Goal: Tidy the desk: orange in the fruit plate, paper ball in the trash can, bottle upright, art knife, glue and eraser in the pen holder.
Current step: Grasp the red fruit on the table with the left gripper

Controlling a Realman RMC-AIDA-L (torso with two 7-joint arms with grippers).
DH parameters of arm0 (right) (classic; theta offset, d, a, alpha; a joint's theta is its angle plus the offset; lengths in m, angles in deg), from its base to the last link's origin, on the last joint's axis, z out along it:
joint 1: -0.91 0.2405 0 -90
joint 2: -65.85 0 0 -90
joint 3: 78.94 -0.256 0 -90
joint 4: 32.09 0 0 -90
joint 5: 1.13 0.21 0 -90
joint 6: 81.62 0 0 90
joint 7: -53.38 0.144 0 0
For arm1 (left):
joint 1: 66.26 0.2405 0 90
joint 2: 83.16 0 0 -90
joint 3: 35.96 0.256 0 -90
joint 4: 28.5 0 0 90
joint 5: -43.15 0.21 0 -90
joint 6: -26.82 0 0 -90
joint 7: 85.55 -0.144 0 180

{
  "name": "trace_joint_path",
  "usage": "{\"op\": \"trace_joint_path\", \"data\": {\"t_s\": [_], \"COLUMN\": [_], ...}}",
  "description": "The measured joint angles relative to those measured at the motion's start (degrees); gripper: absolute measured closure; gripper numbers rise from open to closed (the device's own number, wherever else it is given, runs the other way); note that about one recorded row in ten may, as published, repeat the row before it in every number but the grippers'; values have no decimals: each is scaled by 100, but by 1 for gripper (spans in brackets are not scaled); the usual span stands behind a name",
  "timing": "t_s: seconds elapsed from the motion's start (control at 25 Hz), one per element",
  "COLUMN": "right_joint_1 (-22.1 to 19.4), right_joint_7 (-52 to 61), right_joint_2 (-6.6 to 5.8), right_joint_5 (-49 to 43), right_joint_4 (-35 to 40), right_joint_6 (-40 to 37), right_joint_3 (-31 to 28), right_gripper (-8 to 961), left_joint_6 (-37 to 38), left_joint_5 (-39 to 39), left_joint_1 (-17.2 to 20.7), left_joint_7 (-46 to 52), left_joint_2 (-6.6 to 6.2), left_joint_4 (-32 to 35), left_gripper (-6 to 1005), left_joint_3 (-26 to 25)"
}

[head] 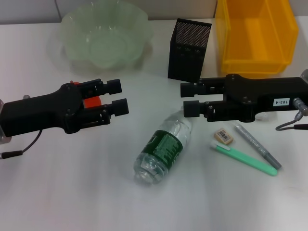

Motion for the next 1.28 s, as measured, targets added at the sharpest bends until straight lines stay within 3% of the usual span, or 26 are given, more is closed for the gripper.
{"op": "trace_joint_path", "data": {"t_s": [0.56, 0.76, 0.96, 1.2, 1.28], "right_joint_1": [-34, -62, -164, -290, -384], "right_joint_7": [-72, -129, -190, -198, -202], "right_joint_2": [2, 3, 12, 17, 25], "right_joint_5": [-4, -9, 16, 27, 59], "right_joint_4": [-14, -33, -56, -62, -63], "right_joint_6": [-72, 6, 9, -44, -24], "right_joint_3": [-50, -65, -130, -474, -791], "right_gripper": [276, 276, 275, 275, 275], "left_joint_6": [-87, -374, -1114, -2424, -2559], "left_joint_5": [-18, -49, -8, 604, 653], "left_joint_1": [93, 132, 163, 200, 204], "left_joint_7": [-42, -126, -368, -893, -997], "left_joint_2": [64, 118, 96, 254, 272], "left_joint_4": [-1, 50, 113, 84, 31], "left_gripper": [275, 275, 275, 275, 275], "left_joint_3": [-24, -583, -944, -816, -819]}}
